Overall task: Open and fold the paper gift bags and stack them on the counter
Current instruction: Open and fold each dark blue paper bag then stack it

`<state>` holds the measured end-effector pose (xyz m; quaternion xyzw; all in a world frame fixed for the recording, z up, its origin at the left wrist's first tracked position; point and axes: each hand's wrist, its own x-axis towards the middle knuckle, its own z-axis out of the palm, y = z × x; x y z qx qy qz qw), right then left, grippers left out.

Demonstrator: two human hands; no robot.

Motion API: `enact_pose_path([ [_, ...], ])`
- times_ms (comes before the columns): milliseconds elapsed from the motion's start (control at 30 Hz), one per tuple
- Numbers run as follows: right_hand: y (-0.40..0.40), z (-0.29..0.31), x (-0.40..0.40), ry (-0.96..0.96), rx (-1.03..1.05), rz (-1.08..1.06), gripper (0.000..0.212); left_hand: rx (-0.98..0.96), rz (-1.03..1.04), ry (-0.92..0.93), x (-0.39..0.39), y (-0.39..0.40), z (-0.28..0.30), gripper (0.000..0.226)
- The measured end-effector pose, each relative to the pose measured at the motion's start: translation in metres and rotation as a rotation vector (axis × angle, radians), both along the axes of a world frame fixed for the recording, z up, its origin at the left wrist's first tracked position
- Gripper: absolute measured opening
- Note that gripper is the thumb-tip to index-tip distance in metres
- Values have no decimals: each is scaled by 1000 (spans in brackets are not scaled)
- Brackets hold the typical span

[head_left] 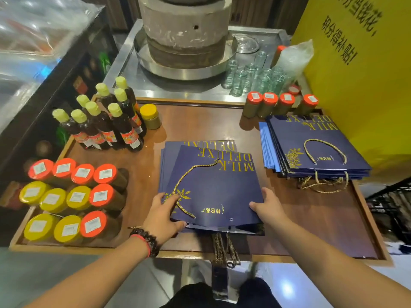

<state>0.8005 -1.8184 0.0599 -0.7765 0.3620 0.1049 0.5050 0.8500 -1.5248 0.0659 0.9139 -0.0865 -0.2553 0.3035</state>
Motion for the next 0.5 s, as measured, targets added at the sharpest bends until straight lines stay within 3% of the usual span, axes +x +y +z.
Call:
enact_pose_path([
  [133, -24, 12, -15, 41, 259, -72, 30, 249, -99, -321, -13, -13, 29, 67],
  [233, -46, 31, -29, 68, 307, -67, 22, 291, -189, -560, -21, -34, 54, 51],
  [400, -94, 66, -52, 76, 294, -82, 26, 241, -348, -637, -28, -85, 98, 28],
  [500, -133, 92, -71, 95, 160, 42, 13, 204, -419, -725, -34, -118, 121, 13],
])
